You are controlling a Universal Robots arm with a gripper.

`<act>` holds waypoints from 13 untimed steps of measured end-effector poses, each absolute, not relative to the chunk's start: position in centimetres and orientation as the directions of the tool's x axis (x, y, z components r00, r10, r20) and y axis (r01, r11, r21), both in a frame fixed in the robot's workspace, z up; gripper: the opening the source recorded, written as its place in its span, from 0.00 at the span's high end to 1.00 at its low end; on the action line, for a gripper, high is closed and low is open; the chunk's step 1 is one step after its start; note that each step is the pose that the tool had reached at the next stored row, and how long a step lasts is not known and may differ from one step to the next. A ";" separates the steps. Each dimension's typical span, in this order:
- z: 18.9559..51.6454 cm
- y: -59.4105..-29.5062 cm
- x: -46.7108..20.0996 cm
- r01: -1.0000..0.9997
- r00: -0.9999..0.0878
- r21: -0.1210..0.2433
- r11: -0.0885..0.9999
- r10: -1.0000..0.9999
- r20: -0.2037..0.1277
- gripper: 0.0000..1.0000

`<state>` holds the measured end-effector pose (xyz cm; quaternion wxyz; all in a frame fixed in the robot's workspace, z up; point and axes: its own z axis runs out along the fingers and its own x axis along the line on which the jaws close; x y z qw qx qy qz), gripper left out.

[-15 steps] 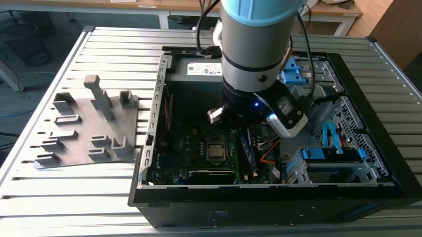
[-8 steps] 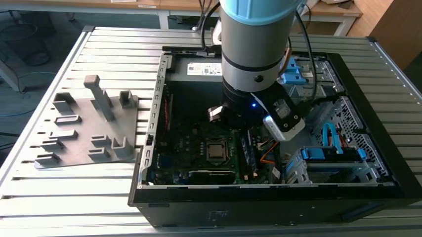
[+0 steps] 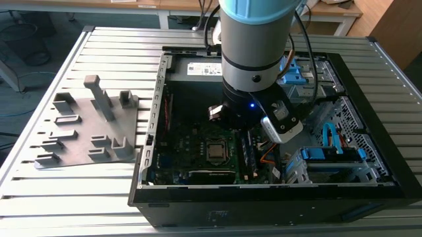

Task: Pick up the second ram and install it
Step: 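Insert the second ram into the second slot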

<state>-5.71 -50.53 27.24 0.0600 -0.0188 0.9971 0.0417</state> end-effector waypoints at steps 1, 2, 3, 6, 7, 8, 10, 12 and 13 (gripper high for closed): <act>27.2 -50.5 -5.7 -0.043 -0.992 0.071 0.997 -0.034 -0.121 0.86; 27.2 -50.5 -5.7 -0.041 -0.992 0.055 0.998 -0.034 -0.120 0.86; 27.2 -50.5 -5.7 -0.037 -0.992 0.042 0.998 -0.032 -0.120 0.86; 27.2 -50.5 -5.7 -0.011 -0.993 0.040 0.999 -0.006 -0.120 0.86; 27.2 -50.5 -5.7 -0.007 -0.993 0.040 0.999 -0.002 -0.120 0.86; 27.2 -50.5 -5.7 -0.007 -0.993 0.040 0.999 -0.002 -0.120 0.86; 27.2 -50.5 -5.7 -0.006 -0.993 0.040 0.999 -0.002 -0.116 0.86; 27.2 -50.5 -5.6 -0.005 -0.997 0.040 0.999 -0.002 -0.079 0.86; 27.2 -50.5 -5.6 -0.004 -0.998 0.040 0.999 -0.002 -0.062 0.86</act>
